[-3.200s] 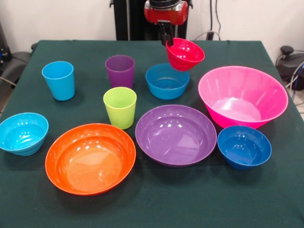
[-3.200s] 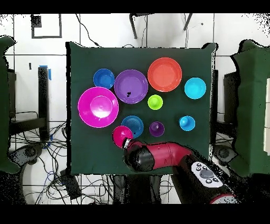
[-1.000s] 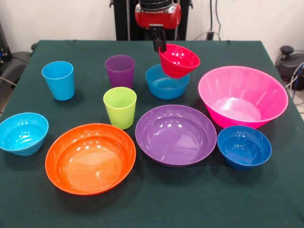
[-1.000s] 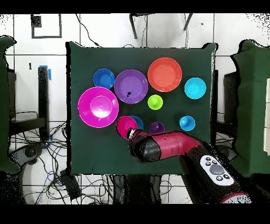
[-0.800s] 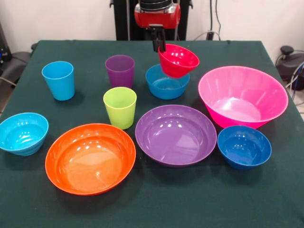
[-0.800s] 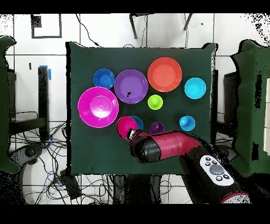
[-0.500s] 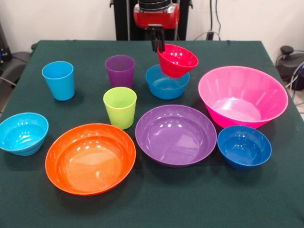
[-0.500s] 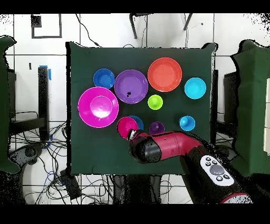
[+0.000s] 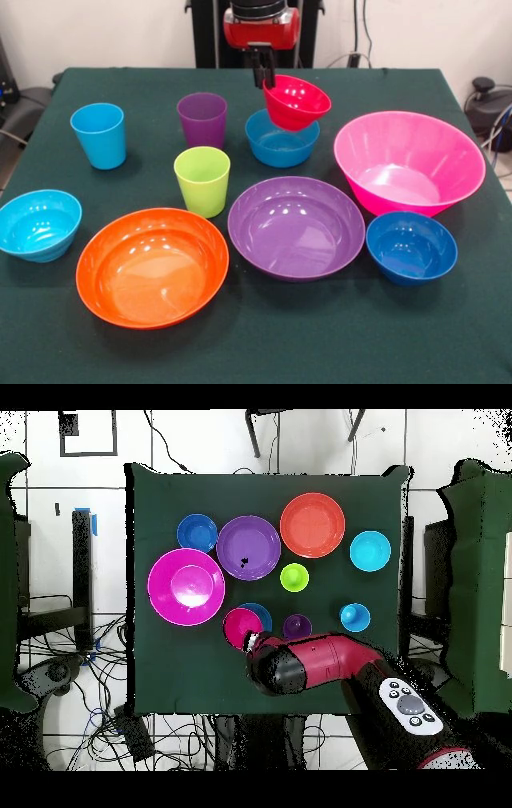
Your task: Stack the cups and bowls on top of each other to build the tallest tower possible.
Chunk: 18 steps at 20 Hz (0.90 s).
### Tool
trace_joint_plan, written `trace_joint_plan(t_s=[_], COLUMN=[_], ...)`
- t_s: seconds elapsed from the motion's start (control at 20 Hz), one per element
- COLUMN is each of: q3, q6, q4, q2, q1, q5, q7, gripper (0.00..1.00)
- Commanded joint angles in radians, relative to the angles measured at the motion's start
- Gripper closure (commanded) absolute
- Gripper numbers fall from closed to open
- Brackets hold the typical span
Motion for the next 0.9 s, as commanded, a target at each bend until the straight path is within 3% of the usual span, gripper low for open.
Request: trace_joint_plan(t_s=[0.05, 0.9], q3=[0.032, 0.038], q6=[0.013, 0.020], q4=[-0.055, -0.053], q2=[0.051, 0.042], q1=[0.001, 0.000], q5=[-0.083, -0.080], q7=[-0.102, -0.098], gripper=[1.00, 1.00])
